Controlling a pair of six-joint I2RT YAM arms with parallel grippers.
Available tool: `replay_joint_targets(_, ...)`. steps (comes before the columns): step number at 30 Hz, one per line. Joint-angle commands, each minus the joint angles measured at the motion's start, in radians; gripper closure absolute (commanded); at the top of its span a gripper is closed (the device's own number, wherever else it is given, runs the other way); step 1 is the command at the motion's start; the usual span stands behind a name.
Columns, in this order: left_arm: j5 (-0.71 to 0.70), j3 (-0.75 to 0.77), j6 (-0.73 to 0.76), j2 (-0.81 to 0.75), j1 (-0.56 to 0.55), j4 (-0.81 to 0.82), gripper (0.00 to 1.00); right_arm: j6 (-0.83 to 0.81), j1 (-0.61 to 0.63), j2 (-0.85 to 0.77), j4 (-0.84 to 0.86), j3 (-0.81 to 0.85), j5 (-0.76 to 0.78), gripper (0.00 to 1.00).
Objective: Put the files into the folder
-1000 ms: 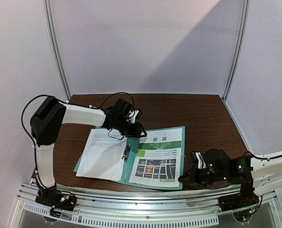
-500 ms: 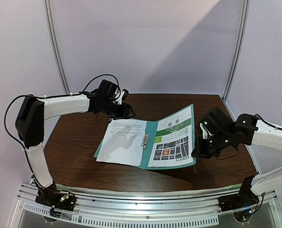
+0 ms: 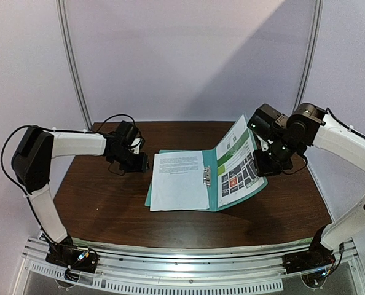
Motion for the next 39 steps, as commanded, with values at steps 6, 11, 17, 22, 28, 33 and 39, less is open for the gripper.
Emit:
replay_joint_targets(6, 0.036, -0.095, -0.018, -0.012, -0.003, 0.075, 0.55, -0.086, -0.043, 0.081, -0.123, 0.184, 0.113, 1.0)
replay_joint_targets(11, 0.067, -0.12, -0.027, 0.003, -0.035, 0.105, 0.58, -0.114, -0.043, 0.146, -0.103, 0.289, 0.097, 1.0)
replay_joint_targets(17, 0.065, -0.124, -0.04, 0.03, -0.093, 0.124, 0.66, -0.156, -0.043, 0.222, -0.057, 0.378, 0.045, 1.0)
replay_joint_targets(22, 0.07, -0.119, -0.053, 0.042, -0.125, 0.142, 0.73, -0.184, -0.044, 0.256, -0.011, 0.399, 0.002, 1.0)
replay_joint_targets(28, 0.082, -0.098, -0.07, 0.067, -0.162, 0.183, 0.79, -0.211, -0.042, 0.267, 0.068, 0.399, -0.062, 1.0)
replay_joint_targets(33, 0.113, -0.09, -0.089, 0.097, -0.175, 0.221, 0.82, -0.233, -0.044, 0.275, 0.13, 0.379, -0.091, 1.0)
replay_joint_targets(39, 0.119, -0.086, -0.092, 0.107, -0.181, 0.228, 0.83, -0.25, -0.044, 0.285, 0.174, 0.349, -0.117, 1.0)
